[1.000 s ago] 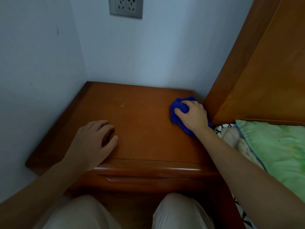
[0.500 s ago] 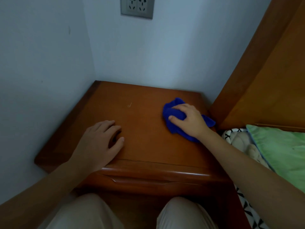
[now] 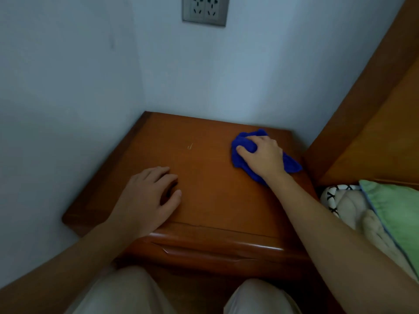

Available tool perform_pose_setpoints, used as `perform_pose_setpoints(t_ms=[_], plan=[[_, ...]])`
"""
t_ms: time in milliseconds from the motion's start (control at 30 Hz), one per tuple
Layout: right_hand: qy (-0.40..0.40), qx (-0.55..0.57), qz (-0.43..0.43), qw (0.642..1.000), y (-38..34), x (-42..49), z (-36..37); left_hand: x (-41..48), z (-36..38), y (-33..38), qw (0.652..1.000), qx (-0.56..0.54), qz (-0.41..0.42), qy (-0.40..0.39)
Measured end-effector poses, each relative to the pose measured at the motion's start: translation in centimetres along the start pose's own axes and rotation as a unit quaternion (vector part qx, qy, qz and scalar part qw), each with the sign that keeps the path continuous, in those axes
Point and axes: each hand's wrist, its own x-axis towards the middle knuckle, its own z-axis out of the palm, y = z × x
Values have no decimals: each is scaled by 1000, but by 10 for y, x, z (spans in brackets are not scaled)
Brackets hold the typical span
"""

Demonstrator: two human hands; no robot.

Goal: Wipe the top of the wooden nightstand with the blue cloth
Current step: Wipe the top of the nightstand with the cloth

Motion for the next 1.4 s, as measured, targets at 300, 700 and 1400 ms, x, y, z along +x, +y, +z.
perform_pose_setpoints(t_ms=[300,700,1400], plan=[[-100,110,-245,958,-26,-35,9,-2,-1,2,1000,-4,3,8],[-84,108,-233,963,-55,-46,19,-1,0,2,1000,-16,3,20],[-14,5,4,1000,-82,-27,26,-9,-16,4,999,-12,45,20]])
